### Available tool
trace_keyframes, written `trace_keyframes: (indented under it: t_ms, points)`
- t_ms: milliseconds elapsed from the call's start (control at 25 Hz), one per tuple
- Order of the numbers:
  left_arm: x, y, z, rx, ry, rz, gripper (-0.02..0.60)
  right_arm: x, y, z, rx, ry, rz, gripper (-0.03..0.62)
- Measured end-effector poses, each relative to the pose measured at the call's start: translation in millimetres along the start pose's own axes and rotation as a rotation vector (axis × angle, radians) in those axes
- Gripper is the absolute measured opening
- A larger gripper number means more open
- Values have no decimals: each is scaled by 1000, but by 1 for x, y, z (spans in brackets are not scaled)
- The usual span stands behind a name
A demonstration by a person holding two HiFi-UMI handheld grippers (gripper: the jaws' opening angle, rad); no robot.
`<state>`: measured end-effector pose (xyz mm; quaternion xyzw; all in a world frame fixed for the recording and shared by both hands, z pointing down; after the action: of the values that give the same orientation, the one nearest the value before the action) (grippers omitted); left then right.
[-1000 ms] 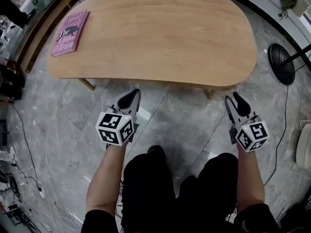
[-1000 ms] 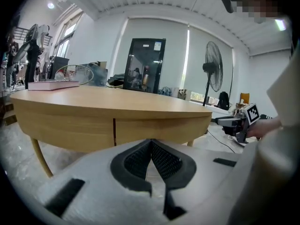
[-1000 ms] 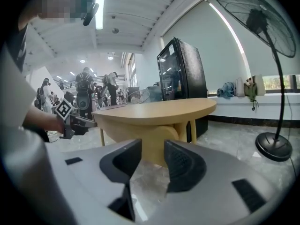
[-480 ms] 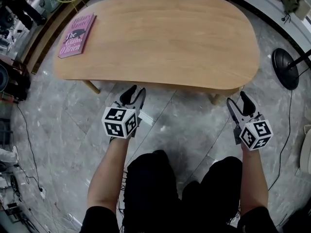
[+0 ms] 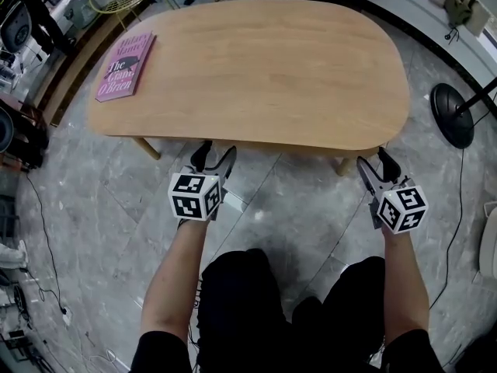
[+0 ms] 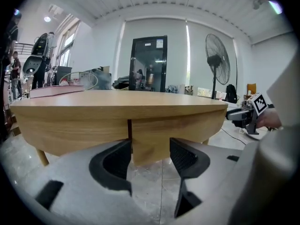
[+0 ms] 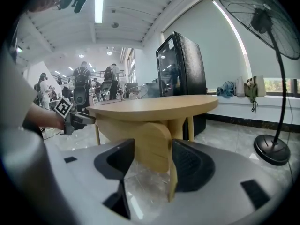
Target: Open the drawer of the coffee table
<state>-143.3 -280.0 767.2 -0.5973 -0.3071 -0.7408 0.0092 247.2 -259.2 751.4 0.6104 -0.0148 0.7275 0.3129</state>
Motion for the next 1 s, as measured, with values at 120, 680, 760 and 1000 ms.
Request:
trace_keyframes:
  t_ms: [120,680,760,1000]
  points:
    - [-1,4,-3,25,23,1,284,2,2,0,5,4,3,245]
    - [-3,5,0,61,47,-7,273,4,-2,-1,41,20,9,172]
    - [0,2,1,58,44,-12,254,7,-6,-2,39,28,12,167]
    - [7,-15,8,54,30,-37,227,15,-21,-6,42,26,-5,137]
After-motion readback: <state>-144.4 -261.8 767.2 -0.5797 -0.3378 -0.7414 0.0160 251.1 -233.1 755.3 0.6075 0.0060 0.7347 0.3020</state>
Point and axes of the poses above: the fingertips, and each gripper's own axes: y forward along the fingers, z to its right, x out of its underside, the point moved 4 cm from there along -y, backward along the fingers, and after that the axes turned 10 degrees about y, right-handed, at the moved point
